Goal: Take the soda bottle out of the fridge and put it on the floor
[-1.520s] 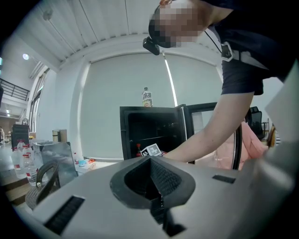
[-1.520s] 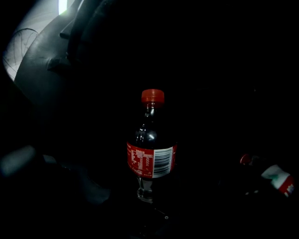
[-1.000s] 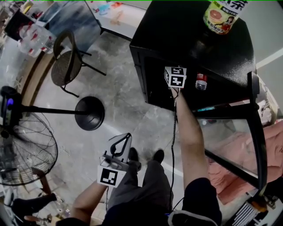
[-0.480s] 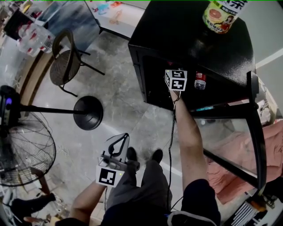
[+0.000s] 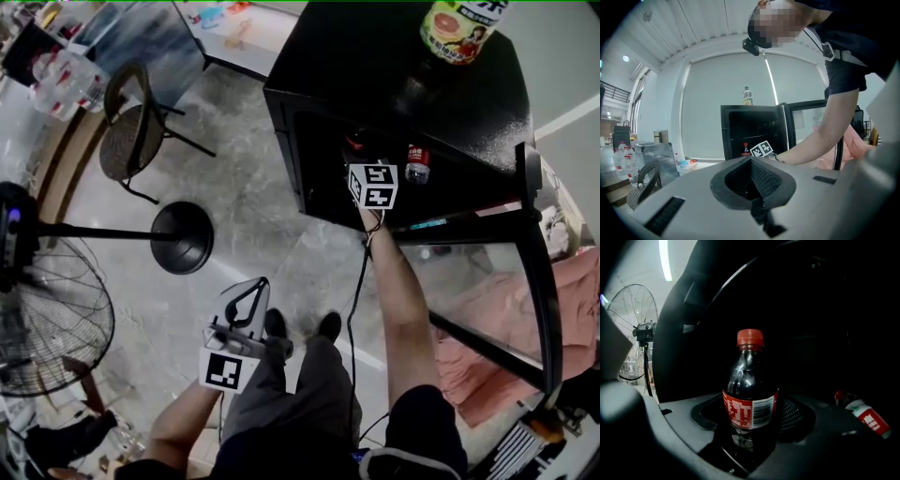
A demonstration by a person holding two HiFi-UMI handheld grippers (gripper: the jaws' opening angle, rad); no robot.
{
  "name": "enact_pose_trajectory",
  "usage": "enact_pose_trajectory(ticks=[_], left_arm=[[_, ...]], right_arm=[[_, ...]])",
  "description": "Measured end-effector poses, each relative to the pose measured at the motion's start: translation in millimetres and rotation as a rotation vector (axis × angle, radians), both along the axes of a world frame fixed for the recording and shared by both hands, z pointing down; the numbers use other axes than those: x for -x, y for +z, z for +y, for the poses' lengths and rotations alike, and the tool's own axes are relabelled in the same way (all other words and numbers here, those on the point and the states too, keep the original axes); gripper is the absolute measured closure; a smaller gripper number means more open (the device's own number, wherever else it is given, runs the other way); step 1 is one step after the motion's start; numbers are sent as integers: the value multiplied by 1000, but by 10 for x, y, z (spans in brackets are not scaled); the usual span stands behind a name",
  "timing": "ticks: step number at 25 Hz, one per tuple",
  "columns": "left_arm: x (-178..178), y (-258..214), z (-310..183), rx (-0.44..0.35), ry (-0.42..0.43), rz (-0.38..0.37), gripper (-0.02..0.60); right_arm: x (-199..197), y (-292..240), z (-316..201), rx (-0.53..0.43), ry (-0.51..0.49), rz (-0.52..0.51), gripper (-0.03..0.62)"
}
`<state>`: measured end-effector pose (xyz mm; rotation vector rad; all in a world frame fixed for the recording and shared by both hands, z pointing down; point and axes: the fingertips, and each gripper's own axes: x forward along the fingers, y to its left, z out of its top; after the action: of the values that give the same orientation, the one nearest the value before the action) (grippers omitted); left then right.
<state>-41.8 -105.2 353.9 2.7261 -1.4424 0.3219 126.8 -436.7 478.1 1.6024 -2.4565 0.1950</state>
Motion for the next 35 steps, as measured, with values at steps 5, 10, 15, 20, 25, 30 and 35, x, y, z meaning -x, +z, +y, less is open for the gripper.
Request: enact_pose_trajectory(ticks=[5,10,15,20,25,30,35], left_arm=[[75,-20,38,2,-4,4,560],[103,-69,62,1,2,1,560],[78,-123,79,-24,20,-1,560],[39,53,49,-25,29,0,560],[-19,415,42,-25,48,-11,560],[-51,779,-13,-43,48,-16,560],[-112,1221,-66,-43,65,-30,560]], right_arm=[[55,-107,345,-19,-17,-14,278],[75,-140,710,4,-38,-38,278],[178,-97,1191,21,-107,-14,278],[316,150,1655,50,-175,-1,278],[343,539,2049,82,-188,-19,278],[280,998,2261,108,-173,-36,278],[231,1484,2425,130,-165,-40,278]])
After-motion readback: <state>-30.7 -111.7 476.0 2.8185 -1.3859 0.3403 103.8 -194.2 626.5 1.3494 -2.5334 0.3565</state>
